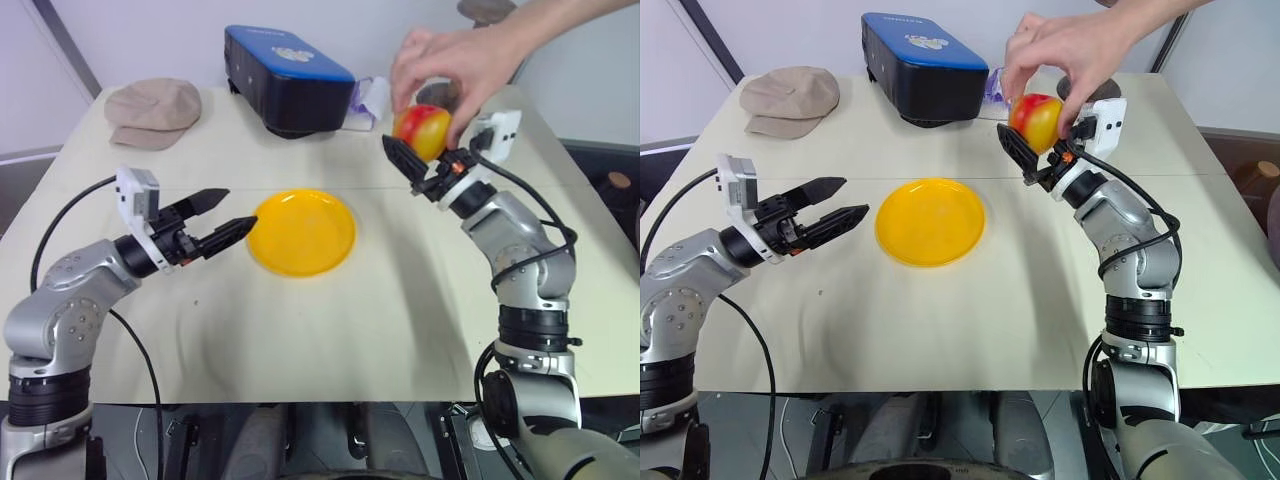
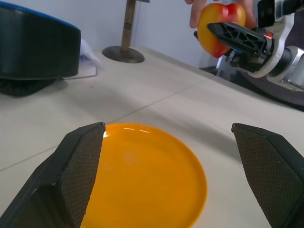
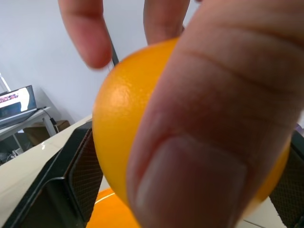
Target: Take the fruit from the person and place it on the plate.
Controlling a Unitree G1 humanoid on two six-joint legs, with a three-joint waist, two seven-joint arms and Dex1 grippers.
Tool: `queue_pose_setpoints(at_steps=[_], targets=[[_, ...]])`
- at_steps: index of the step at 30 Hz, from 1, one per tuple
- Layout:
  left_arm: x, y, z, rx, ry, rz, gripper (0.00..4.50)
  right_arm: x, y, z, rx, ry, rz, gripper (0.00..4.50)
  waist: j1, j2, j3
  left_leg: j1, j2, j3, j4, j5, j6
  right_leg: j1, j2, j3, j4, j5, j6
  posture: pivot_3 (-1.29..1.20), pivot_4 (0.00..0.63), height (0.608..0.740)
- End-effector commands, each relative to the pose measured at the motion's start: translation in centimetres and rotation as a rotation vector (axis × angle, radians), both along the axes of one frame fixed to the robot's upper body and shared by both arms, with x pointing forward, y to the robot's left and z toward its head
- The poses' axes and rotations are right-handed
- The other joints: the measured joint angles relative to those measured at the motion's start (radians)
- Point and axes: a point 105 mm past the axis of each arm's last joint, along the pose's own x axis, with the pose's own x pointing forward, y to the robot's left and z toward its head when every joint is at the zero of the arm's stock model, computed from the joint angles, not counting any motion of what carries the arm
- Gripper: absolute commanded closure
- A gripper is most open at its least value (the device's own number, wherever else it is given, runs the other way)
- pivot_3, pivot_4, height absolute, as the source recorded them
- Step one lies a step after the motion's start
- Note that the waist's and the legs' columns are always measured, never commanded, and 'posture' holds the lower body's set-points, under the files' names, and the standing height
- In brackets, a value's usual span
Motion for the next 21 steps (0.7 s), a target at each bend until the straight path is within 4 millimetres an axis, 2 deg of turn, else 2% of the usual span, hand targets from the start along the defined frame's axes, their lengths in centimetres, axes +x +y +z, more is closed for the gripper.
queue_pose_setpoints(at_steps=[1,2,3,16,21], targets=[[-0.2,0.3,1.0,0.004,-0.051,0.011,0.00,-0.5,-0.1,1.7,0.010,-0.078,-0.006,0.92,0.000,0.000,0.000,0.000,0.000,0.000,0.000,0.000,0.000,0.000,0.000,0.000,0.000,0.000,0.000,0.00,0.150,0.740],[-0.2,0.3,0.9,0.005,-0.050,0.012,0.00,-0.5,-0.1,1.7,0.011,-0.080,-0.005,1.30,0.000,0.000,0.000,0.000,0.000,0.000,0.000,0.000,0.000,0.000,0.000,0.000,0.000,0.000,0.000,0.00,0.150,0.740],[-0.2,0.3,0.9,0.005,-0.049,0.013,0.00,-0.6,-0.1,1.6,0.008,-0.078,-0.004,1.40,0.000,0.000,0.000,0.000,0.000,0.000,0.000,0.000,0.000,0.000,0.000,0.000,0.000,0.000,0.000,0.00,0.150,0.740],[-0.2,0.4,1.0,0.012,-0.048,0.019,0.00,-0.4,-0.3,1.2,-0.026,-0.060,-0.014,1.40,0.000,0.000,0.000,0.000,0.000,0.000,0.000,0.000,0.000,0.000,0.000,0.000,0.000,0.000,0.000,0.00,0.150,0.740],[-0.2,2.4,-0.2,0.080,-0.012,0.086,0.00,-0.8,3.9,-2.1,-0.168,0.008,0.133,1.40,-0.008,0.000,0.000,0.001,0.000,0.000,0.000,0.000,0.000,0.000,0.000,0.000,0.000,0.000,0.000,0.00,0.150,0.740]])
